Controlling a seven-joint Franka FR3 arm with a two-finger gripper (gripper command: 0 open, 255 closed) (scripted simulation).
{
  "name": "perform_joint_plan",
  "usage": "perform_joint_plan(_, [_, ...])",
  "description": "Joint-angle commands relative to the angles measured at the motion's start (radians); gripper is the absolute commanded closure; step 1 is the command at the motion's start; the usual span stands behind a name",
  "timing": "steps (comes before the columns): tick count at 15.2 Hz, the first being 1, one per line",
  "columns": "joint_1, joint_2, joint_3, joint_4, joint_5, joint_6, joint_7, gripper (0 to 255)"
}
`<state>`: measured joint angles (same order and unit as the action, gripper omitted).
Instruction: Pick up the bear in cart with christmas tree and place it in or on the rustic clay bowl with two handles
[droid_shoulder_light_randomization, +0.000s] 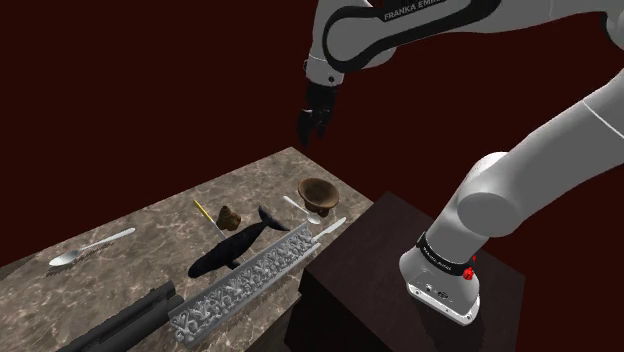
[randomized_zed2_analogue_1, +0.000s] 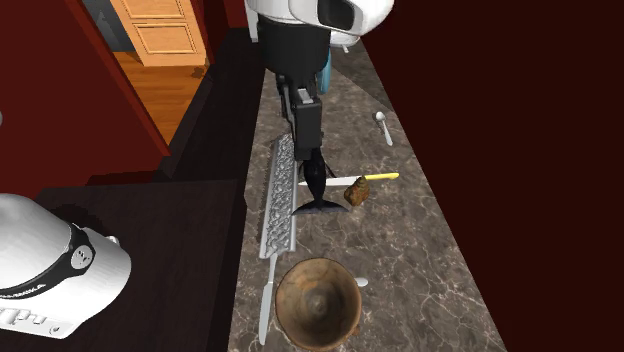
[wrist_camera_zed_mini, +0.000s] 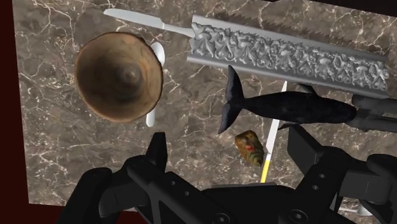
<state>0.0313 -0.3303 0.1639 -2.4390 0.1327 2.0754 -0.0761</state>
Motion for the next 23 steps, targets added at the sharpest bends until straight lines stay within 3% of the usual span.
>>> perform_joint_plan(1, [0.004,0.083,0.011,0.014,-0.001,0.069,-0.002,0])
perform_joint_plan(12, [0.037,0.506,0.050,0.161,-0.047,0.330,0.017,0])
perform_joint_plan(23, [0.112,0.938,0.038,0.458,-0.124,0.450,0.041,0])
